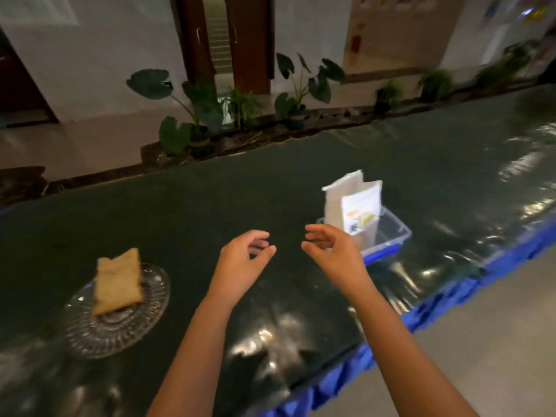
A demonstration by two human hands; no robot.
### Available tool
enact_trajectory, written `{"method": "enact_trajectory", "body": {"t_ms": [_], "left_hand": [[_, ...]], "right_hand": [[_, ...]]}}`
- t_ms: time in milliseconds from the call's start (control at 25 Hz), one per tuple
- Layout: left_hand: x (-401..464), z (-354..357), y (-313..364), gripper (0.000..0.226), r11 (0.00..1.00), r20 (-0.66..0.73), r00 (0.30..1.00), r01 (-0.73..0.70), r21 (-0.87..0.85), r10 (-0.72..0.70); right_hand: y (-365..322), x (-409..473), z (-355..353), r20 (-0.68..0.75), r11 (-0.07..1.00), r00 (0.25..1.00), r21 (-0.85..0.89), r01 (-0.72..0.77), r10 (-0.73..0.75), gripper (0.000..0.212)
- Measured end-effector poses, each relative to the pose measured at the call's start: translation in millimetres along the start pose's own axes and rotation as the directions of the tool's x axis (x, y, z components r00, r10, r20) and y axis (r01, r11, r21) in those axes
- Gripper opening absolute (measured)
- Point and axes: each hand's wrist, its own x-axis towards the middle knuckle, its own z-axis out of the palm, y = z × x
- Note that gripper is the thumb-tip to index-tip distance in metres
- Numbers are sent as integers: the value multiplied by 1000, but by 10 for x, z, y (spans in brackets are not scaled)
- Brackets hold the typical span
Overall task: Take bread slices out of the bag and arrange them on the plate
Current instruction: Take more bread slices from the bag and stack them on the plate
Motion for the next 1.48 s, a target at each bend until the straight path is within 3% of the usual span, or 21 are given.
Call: {"method": "enact_trajectory", "body": {"t_ms": [200,520,720,1080,1160,1280,1480], "left_hand": [[-201,772,670,26,998,46,998,-47,37,45],[46,1401,1037,32,960,157,979,-163,227,129],[620,1644,1071,39,932,96,990,-129,338,103],[1514,1837,998,33,880,-81,993,109,462,-80],[1662,1931,919,33,841,-102,982,190,507,-161],[1802,2123,823,36,787,-149,949,313,532,-277],[1994,2413,815,41,688,-343,822,569,451,-455]], "right_hand": [[259,-235,-1099,-57,1000,998,-16,1,-1,30],[535,104,-1854,-4,992,995,-75,97,-97,39],[622,760,-2108,80,958,979,-206,198,-185,51],[848,2008,-2319,328,901,920,-295,317,-216,62],[942,2307,-2285,448,884,869,-292,365,-211,65],[1074,2764,-2199,633,829,732,-249,500,-251,67],[1200,3317,-1981,868,695,390,-75,715,-308,70]]}}
